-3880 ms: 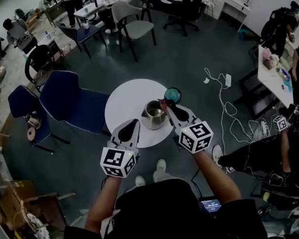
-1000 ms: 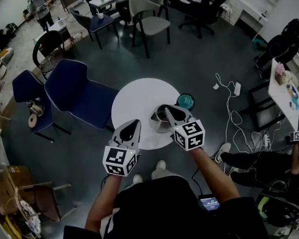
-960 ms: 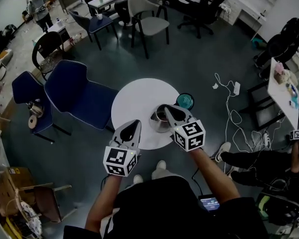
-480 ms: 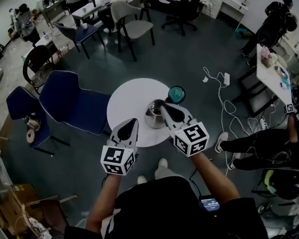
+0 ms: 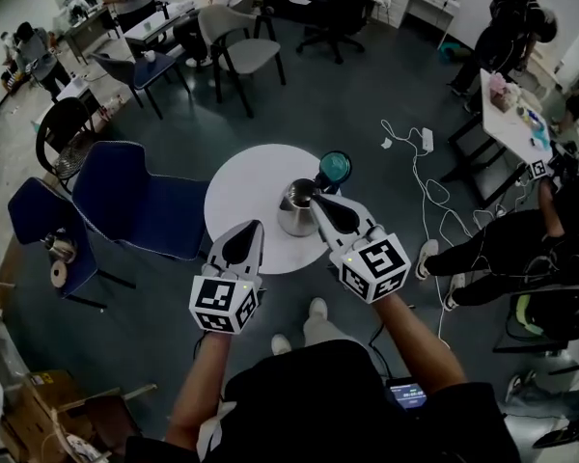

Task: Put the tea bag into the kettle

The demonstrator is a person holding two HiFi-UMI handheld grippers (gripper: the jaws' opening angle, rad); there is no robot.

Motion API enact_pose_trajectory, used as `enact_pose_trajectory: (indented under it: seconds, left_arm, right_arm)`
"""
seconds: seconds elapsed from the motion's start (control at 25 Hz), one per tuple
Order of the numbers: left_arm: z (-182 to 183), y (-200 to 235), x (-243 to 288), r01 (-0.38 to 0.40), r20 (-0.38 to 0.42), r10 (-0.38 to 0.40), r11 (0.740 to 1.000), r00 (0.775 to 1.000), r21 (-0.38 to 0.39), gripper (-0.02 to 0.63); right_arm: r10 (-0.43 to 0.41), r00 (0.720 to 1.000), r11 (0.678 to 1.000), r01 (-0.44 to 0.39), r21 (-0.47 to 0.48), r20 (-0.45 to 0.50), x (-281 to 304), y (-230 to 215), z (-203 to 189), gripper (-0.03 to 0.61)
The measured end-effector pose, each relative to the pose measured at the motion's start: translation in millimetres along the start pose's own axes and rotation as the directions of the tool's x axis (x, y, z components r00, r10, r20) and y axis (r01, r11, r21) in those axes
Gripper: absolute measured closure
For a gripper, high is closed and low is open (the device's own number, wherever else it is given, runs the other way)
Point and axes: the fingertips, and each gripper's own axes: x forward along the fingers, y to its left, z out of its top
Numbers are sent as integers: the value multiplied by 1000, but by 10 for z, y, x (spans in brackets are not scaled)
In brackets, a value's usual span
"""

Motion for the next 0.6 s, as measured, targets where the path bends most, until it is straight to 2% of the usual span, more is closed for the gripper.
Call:
enact_pose_trajectory:
  seconds: [0.12,0.6]
  left_arm:
    - [27,-86,-105,22,16,-22,1000,1000,21,598]
    - [-83,-194,-656,78,21,-79,997,997,27,598]
  right_arm:
    - [-11,1000,1000,11,3,6,-107,83,-1,557]
    - [-56,998,998,56,23,6,-404,594,-143,558]
